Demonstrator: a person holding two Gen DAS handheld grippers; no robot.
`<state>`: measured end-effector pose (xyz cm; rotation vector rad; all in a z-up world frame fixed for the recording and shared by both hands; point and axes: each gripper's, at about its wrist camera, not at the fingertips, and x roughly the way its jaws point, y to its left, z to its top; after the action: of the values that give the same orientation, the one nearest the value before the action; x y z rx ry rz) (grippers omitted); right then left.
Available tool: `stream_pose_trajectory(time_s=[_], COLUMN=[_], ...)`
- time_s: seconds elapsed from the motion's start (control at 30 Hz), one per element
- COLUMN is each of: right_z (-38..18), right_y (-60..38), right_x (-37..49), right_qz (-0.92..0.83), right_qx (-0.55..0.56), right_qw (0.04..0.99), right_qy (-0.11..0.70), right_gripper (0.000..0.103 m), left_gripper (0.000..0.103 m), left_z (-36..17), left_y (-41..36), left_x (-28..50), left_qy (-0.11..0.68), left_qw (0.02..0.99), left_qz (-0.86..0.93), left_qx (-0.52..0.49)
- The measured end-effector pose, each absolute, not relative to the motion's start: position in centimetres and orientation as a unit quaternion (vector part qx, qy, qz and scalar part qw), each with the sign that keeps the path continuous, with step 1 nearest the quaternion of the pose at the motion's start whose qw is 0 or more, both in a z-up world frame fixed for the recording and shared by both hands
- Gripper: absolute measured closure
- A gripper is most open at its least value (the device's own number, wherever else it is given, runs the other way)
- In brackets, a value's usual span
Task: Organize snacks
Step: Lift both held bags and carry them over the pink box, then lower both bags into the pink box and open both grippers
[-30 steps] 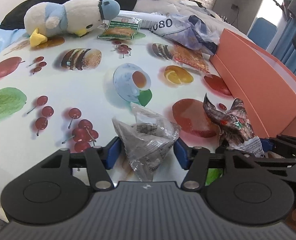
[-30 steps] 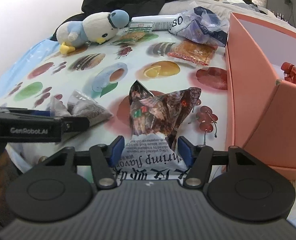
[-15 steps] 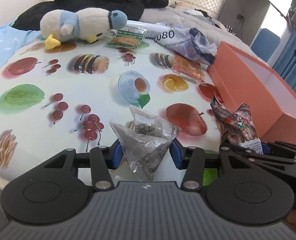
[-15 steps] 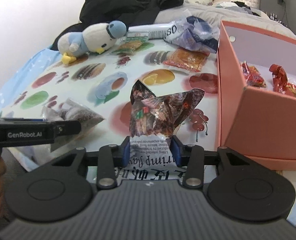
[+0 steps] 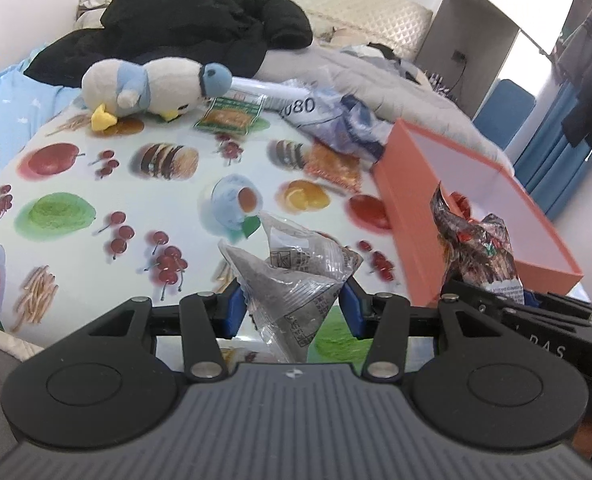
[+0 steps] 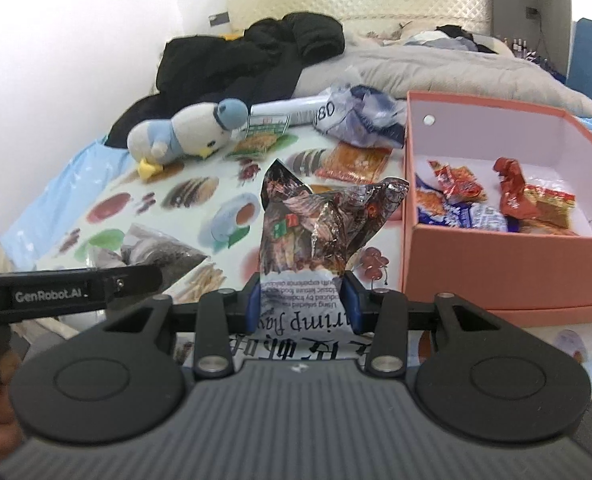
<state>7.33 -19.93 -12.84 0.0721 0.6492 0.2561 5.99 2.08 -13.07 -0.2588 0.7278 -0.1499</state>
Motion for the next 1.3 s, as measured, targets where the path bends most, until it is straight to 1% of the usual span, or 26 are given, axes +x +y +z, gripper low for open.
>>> stream_pose_trajectory(time_s=[0.4,0.73,0.87,1.0,1.3], right_z=[-8.3,-6.9,-7.0,-7.0,-6.5], right_y=[-22.5,-26.0,-27.6,-29.2,-33.0], right_x=[3.3,0.6,0.2,0.6,5.3], right_qz=[0.103,0.062,0.045,0.035,0.015], right_qx=[0.058,0.072,0.085,0.107,0.118], right_qw=[0.948,0.952,0.951,0.947,0.951], right_qy=[0.295,0.292,0.295,0.301,0.285], right_gripper=[0.059,0.059,0.059,0.059,0.059], left_gripper=[0.049,0.049,0.049,0.049,0.049], left_z=[-8.2,-6.9,-6.5,-5.9,-5.6], left_y=[-1.8,-5.9,-7.5,-9.3,-14.5], left_x=[3.9,3.2,4.2,5.7,13.1], left_qy=[0.347,0.345,0.351,0.347,0.351], left_qw=[0.925,0.917,0.909,0.91,0.902], left_qz=[-0.104,-0.16,-0.19,-0.205,-0.24], left_qx=[-0.118,-0.118,-0.119,-0.098,-0.07])
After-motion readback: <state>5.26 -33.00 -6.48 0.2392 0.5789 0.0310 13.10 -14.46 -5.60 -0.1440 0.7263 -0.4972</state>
